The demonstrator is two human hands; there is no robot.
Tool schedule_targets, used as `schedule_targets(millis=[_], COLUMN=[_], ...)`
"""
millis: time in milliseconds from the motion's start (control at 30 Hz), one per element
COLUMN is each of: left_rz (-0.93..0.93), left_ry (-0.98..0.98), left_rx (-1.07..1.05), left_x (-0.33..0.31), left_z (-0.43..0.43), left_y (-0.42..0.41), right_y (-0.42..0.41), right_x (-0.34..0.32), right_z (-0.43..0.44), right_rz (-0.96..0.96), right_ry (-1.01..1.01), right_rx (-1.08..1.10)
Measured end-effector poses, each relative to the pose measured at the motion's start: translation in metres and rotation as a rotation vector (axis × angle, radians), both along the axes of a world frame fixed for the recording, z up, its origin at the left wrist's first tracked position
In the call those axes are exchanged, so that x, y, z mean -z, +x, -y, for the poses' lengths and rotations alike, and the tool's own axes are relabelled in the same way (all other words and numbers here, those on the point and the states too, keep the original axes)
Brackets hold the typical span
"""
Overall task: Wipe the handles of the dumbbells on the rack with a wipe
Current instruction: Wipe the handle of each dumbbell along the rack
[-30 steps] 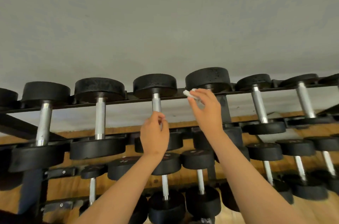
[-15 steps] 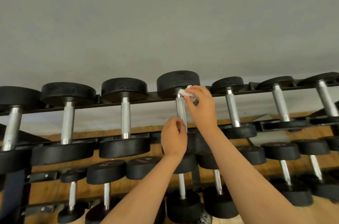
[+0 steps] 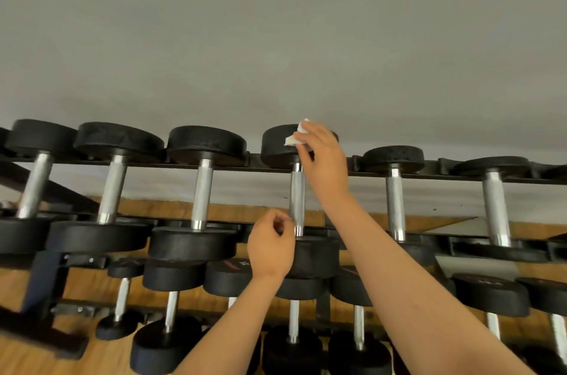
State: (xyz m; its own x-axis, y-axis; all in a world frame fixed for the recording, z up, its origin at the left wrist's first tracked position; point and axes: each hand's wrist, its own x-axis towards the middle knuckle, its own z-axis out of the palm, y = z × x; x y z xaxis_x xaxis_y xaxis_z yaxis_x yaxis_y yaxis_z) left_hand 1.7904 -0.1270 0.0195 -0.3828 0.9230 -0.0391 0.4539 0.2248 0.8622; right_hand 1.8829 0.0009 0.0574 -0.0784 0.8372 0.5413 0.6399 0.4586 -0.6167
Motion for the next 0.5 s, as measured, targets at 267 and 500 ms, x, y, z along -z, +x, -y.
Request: schedule_targets(millis=[267,500], left_rz=[-0.003,-0.022], left_ry=[0.013,-0.013], left_rx=[0.026,0.034], left_x=[0.002,0.000], left_z=[0.000,-0.001], left_y=[-0.002,-0.002], right_y=[0.015,-0.004], right_x=[0.036,0.012], right_z=[0.013,0.001], right_rz=[0.262,0.356], right_ry=[0.149,-0.010], right_rx=[0.044,0.075])
